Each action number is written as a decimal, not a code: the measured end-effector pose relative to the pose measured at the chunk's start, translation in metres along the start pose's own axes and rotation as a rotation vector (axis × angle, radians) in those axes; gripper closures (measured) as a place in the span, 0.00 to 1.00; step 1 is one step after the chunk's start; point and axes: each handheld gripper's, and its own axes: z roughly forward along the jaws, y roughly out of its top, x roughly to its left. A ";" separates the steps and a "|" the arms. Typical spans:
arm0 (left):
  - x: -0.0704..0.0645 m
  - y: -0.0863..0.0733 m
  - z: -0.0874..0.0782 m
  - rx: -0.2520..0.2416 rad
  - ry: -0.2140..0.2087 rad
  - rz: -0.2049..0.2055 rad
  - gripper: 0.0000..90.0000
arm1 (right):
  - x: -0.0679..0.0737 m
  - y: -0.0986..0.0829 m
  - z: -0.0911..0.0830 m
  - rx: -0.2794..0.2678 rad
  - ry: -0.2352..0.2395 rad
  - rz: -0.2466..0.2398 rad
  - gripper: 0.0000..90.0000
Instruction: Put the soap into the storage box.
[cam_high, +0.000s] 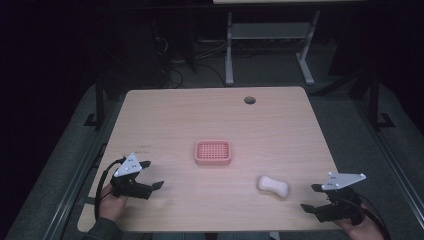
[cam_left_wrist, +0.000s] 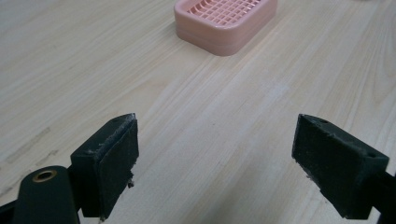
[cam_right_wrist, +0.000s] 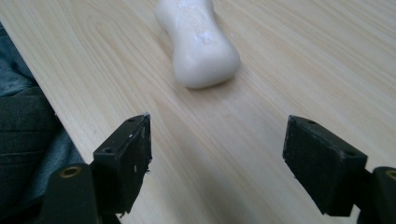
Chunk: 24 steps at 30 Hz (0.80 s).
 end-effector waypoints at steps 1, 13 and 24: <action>0.000 0.000 -0.001 -0.003 -0.003 0.000 0.16 | 0.000 0.005 0.001 0.002 0.001 -0.013 0.25; 0.001 0.000 -0.003 -0.017 0.005 -0.009 0.16 | -0.006 0.049 0.027 0.100 0.062 -0.063 0.17; 0.004 -0.001 -0.006 -0.022 0.004 -0.005 0.16 | -0.009 0.074 0.049 0.164 0.080 -0.100 0.18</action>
